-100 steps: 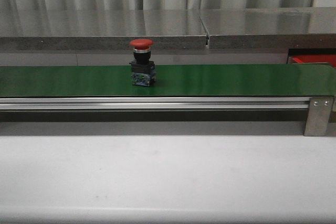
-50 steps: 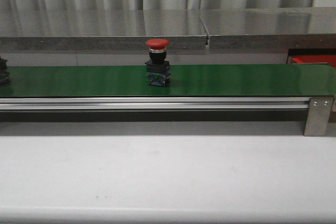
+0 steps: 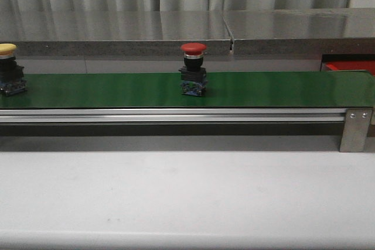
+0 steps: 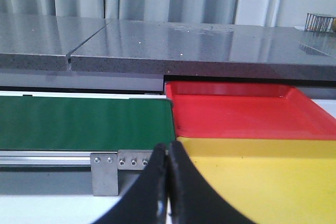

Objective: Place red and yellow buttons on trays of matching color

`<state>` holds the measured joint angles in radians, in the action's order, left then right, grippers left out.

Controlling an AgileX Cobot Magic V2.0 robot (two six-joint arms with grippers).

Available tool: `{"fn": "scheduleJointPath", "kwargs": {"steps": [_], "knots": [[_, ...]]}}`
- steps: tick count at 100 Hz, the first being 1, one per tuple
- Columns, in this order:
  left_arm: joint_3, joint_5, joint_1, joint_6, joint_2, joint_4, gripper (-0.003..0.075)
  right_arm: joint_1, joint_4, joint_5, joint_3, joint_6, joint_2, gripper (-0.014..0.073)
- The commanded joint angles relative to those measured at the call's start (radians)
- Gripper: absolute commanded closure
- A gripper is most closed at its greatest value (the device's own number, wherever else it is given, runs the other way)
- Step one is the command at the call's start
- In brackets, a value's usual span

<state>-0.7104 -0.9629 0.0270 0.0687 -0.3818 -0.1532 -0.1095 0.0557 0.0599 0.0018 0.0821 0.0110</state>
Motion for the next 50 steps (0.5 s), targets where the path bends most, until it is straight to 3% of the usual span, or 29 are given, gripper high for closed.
{"fn": "scheduleJointPath", "kwargs": {"steps": [1,27,50], "knots": [[-0.013,0.073,-0.006,-0.003,0.012,-0.007,0.0741,-0.005,0.012,-0.035,-0.073,-0.004,0.010,0.0668],[-0.013,0.057,-0.006,-0.003,0.015,-0.008,0.0741,-0.005,0.038,0.163,-0.270,-0.004,-0.131,0.0668],[-0.013,0.057,-0.006,-0.003,0.015,-0.008,0.0741,-0.001,0.032,0.208,-0.433,-0.004,-0.358,0.0668]]}}
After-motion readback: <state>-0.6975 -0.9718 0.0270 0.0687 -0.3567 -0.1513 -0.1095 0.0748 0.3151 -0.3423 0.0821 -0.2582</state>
